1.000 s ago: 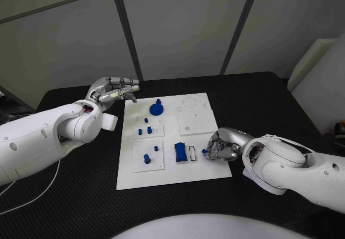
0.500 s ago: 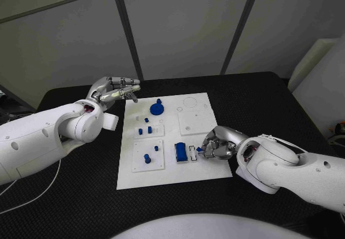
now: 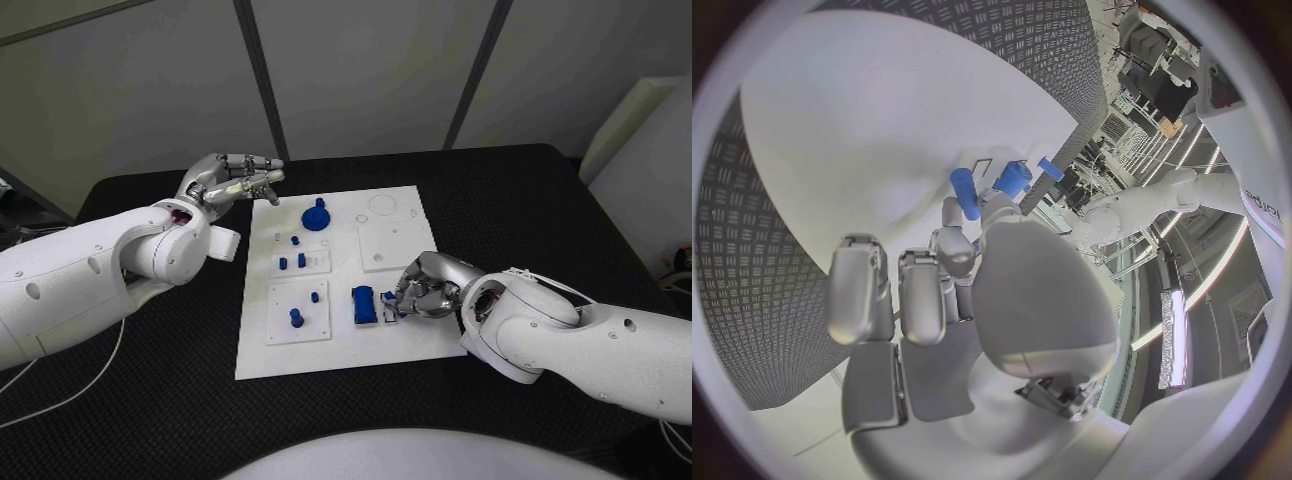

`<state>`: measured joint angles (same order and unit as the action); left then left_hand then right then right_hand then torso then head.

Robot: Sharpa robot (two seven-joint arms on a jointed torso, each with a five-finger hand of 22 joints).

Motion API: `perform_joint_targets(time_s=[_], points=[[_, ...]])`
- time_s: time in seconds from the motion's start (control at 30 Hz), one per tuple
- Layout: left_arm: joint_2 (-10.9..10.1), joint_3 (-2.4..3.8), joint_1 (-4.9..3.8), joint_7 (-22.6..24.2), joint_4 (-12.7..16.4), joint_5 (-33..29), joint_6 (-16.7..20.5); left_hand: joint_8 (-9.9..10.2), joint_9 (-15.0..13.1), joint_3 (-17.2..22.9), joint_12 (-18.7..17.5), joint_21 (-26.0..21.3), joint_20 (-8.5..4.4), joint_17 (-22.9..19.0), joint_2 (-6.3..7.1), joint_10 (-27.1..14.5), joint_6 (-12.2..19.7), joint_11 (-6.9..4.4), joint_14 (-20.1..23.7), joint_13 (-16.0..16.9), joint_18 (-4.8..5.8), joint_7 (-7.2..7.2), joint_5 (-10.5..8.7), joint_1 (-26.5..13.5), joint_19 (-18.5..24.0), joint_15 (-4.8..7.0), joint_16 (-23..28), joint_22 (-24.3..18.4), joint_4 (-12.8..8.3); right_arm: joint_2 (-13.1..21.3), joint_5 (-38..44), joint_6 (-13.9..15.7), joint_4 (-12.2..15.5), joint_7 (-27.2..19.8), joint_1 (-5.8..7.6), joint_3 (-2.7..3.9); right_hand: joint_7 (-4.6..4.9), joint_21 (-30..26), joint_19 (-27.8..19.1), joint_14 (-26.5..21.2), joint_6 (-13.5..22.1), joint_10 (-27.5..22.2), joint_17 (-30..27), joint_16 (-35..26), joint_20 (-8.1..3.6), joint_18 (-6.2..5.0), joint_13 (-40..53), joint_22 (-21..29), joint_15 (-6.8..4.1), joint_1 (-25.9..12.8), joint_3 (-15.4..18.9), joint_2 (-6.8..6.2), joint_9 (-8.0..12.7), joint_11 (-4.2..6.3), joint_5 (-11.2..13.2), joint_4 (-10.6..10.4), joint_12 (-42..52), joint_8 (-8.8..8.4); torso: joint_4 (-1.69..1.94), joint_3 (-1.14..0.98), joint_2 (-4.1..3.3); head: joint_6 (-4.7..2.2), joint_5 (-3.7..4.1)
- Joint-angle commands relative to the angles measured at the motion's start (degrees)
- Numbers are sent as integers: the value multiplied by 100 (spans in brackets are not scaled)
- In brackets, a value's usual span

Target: Assemble the parts on the task board

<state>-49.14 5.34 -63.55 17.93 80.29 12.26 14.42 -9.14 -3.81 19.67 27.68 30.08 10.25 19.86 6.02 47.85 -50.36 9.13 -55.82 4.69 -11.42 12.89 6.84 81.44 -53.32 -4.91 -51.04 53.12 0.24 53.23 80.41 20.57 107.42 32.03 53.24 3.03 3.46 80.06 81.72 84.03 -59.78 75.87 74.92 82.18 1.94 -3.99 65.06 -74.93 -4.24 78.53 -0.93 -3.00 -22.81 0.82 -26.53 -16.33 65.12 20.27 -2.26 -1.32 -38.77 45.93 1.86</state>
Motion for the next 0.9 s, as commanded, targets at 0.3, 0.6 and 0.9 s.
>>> perform_joint_targets(time_s=[0.3, 0.6, 0.9], points=[[-1, 5, -9, 0, 13, -15, -73, -33, -8, -33, 19, -6, 10, -10, -28, -44, 27, 10, 35, 8, 104, 3, -19, -43, 32, 11, -19, -10, -14, -88, -1, -205, -72, 67, 6, 2, -31, 43, 63, 384, -91, 134, 360, 46, -3, 87, 161, -212, -35, -296, 104, -13, -37, 20, -59, -21, 172, 55, -3, -3, 4, 18, -15], [-10, 5, -9, -8, 15, -15, -72, -33, -8, -33, 19, -6, 10, -10, -28, -44, 27, 10, 35, 8, 104, 3, -19, -43, 32, 11, -19, -10, -14, -112, 21, -317, -96, 83, 6, 2, -36, 35, 57, 380, -105, 156, 347, 35, -8, 85, 207, -206, -39, -483, 213, -17, -66, 24, -5, -29, 209, 81, -3, -2, 5, 35, -26], [-2, 5, -9, -8, 4, -15, -78, -38, -7, -36, 32, -9, 10, -13, -31, -56, 33, 10, 39, 8, 103, 4, -19, -35, 32, 11, -23, -13, -22, -137, 30, -310, -95, 75, 6, 2, -29, 27, 51, 380, -97, 164, 349, 32, -3, 84, 251, -205, -32, -875, 511, 9, -107, 14, 189, -32, 231, 106, -2, -3, 6, 39, -32]])
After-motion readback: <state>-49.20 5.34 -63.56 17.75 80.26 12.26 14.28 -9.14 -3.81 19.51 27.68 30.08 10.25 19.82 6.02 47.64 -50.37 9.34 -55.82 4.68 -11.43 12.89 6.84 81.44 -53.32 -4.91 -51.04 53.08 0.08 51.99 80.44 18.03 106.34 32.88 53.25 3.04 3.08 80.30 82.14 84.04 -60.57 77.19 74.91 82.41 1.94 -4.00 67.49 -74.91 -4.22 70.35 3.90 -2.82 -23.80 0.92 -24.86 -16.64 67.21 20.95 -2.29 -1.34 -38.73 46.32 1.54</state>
